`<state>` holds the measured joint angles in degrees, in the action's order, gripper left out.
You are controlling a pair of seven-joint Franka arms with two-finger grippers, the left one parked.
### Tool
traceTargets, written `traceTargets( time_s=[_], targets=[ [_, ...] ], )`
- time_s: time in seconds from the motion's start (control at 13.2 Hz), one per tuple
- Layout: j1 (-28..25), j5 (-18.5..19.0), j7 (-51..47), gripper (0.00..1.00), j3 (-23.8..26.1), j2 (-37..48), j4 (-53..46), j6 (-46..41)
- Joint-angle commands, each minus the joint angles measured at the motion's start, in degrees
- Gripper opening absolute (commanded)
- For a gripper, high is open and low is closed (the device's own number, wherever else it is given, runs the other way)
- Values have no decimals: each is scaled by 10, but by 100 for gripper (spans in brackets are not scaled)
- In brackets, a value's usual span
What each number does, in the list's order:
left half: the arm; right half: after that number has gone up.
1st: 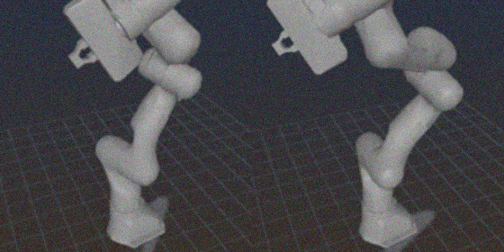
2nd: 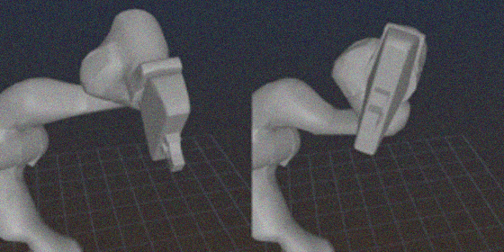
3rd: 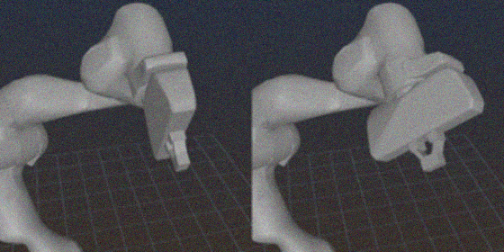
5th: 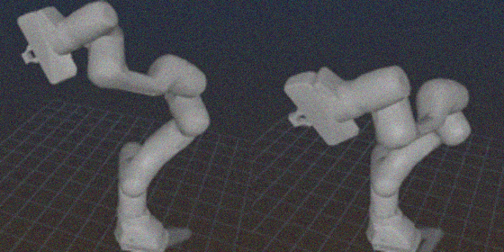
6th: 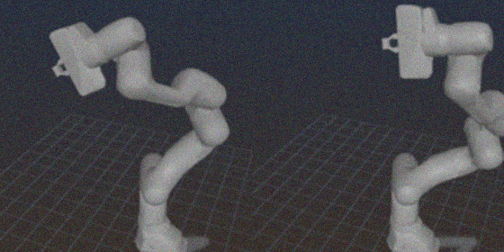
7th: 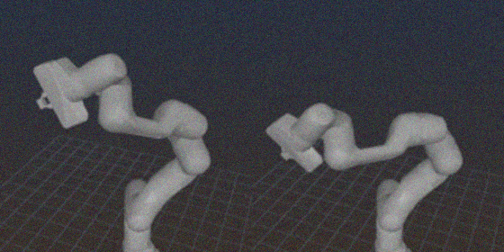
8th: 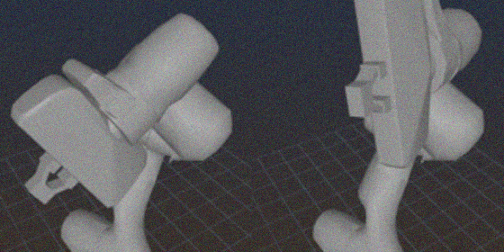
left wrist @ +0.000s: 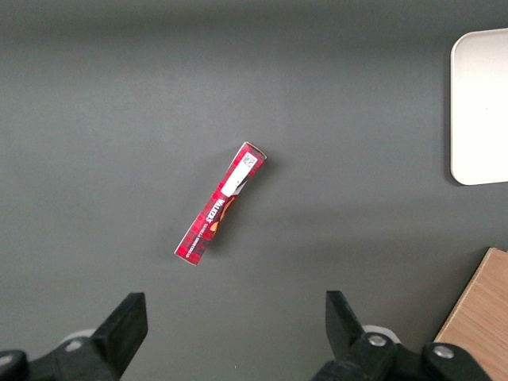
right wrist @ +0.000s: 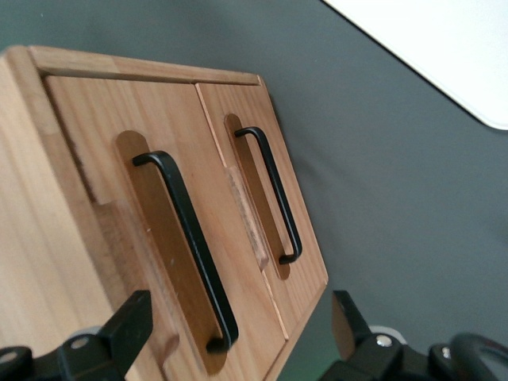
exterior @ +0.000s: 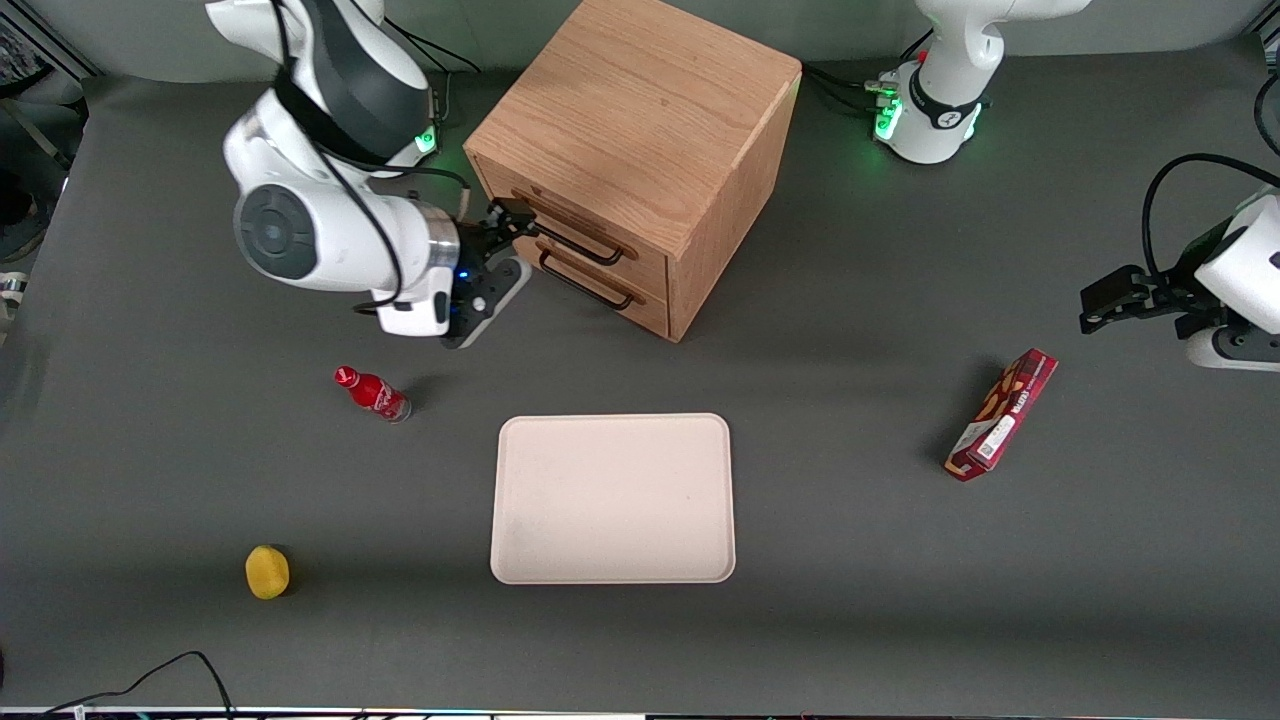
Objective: Open upper drawer
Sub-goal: 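Move the right gripper to the upper drawer's black handle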
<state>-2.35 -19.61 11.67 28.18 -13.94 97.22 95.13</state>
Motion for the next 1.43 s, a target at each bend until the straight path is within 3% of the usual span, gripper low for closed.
traceTargets(
  time_s=[0.0, 0.3, 0.98, 1.21, 1.36],
  targets=[
    [5, -20, 7, 100, 12, 20, 59, 48],
    [5, -25, -5, 100, 33, 21, 104, 111],
    [5, -34, -5, 100, 48, 33, 156, 160],
    [8, -18, 1, 100, 43, 25, 149, 161],
    [9, 17, 1, 100, 39, 15, 139, 162]
  ],
)
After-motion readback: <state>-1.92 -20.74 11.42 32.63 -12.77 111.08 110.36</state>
